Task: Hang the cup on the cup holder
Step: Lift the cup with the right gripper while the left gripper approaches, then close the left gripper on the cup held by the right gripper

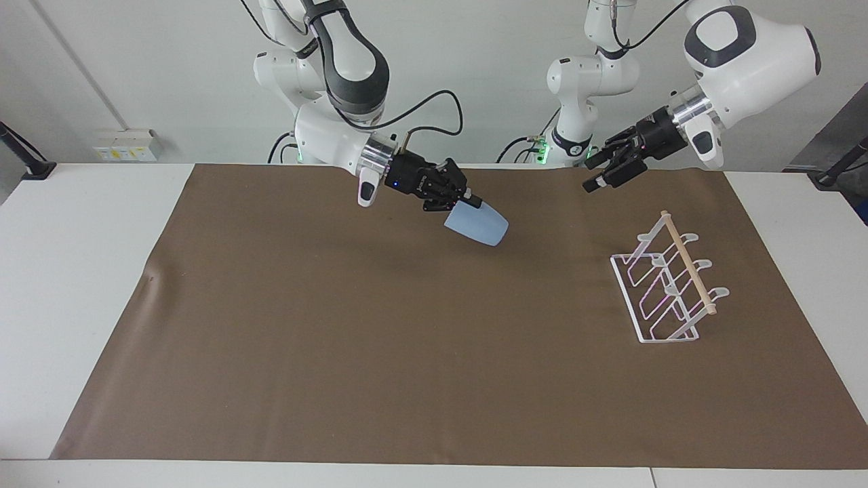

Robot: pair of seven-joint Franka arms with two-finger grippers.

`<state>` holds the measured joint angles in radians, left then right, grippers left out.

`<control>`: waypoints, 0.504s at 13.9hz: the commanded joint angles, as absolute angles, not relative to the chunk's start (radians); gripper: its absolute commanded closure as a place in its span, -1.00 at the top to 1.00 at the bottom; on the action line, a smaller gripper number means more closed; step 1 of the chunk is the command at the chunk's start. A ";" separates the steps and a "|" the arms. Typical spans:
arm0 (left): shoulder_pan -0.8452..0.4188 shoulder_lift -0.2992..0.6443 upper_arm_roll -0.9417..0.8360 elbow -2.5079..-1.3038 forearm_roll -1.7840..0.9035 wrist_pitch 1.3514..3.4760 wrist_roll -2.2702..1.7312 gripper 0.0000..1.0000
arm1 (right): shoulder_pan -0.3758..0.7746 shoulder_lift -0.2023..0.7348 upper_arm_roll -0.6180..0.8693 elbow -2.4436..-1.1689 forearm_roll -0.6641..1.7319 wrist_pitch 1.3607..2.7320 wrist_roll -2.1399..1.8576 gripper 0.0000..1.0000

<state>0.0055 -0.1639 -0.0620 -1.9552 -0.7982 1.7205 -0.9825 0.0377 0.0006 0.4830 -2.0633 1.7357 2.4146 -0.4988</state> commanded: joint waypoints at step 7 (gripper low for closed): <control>-0.090 -0.135 -0.064 -1.980 -0.946 1.908 -1.003 1.00 | 0.028 -0.031 0.626 -1.964 1.816 2.539 -0.402 -1.00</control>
<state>-0.0465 -0.1430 -0.0695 -1.9830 -0.9270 1.8693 -0.9907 0.0376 -0.0207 0.5981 -1.9734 1.7868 2.5192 -0.4125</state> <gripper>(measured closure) 0.000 0.943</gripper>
